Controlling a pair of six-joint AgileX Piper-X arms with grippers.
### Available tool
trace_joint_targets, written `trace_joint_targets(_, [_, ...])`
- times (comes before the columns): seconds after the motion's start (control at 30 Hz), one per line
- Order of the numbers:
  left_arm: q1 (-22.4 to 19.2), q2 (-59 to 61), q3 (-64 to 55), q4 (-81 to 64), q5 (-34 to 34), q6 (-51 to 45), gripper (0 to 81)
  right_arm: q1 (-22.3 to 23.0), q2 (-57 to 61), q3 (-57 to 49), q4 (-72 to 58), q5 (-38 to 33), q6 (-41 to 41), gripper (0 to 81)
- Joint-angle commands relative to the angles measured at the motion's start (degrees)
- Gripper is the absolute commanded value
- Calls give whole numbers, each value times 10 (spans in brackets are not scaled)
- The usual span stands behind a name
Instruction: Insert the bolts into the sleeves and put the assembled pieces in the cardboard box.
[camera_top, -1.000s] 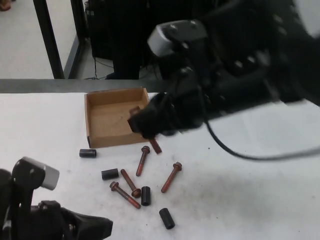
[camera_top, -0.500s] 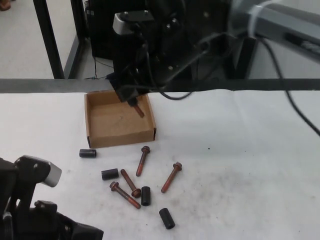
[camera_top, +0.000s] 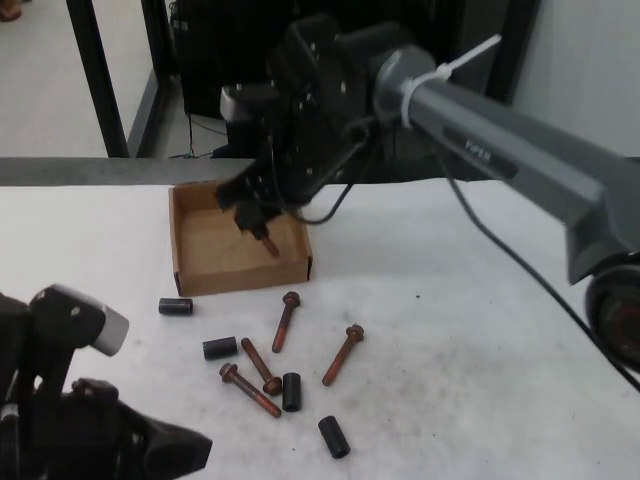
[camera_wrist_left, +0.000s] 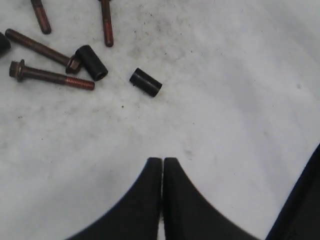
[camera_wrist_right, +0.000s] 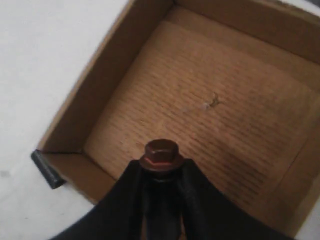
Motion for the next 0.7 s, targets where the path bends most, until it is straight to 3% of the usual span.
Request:
trace_joint_targets(0.0, [1, 2, -7, 0, -7, 9, 8, -5, 8, -9, 1, 6, 0, 2])
trace_joint_targets(0.17, [1, 57, -40, 84, -51, 146, 8, -5, 15, -9, -4, 38, -15, 2])
trace_joint_targets(0.23, [1, 95, -57, 109, -60, 211, 8, -5, 15, -12, -10, 36, -18, 57])
trace_joint_targets(0.43, [1, 188, -129, 115, -81, 288, 8, -5, 13, -21, -22, 50, 3, 512])
trace_joint_targets(0.67, [1, 246, -216, 115, -87, 312, 8, -6, 3, -21, -24, 52, 11, 462])
